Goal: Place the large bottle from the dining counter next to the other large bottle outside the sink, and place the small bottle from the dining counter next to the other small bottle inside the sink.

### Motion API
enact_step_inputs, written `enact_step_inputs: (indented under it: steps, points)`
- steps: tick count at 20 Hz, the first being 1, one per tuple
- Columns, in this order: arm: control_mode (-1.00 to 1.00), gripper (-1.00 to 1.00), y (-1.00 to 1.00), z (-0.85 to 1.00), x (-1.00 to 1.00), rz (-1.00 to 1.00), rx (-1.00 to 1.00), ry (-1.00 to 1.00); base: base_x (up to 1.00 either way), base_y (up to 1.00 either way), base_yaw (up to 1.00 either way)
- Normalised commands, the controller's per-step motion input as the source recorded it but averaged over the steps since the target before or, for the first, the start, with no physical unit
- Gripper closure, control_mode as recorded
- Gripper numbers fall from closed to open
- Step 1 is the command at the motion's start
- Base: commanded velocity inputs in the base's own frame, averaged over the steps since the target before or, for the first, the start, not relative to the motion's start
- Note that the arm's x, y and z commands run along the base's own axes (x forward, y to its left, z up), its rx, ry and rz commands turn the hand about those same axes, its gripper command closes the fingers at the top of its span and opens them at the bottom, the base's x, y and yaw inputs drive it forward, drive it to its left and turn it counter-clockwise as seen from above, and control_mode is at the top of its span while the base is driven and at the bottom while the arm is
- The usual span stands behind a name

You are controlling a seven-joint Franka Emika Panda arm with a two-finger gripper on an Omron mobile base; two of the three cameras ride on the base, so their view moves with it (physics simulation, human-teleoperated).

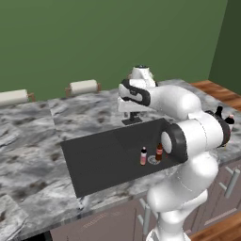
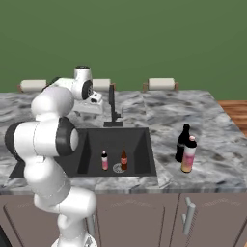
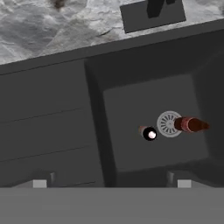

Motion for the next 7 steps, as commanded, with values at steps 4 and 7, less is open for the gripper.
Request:
enact_step_inputs:
  steps: [4, 7]
  points:
    - [-1.0, -1.0, 0.0, 0.46, -0.81, 0.07, 0.0, -0.01, 0.0, 0.0, 0.0]
    - [-1.0, -1.0, 0.0, 0.42, -0.86, 0.04, 0.0, -0.01, 0.0, 0.0, 0.0]
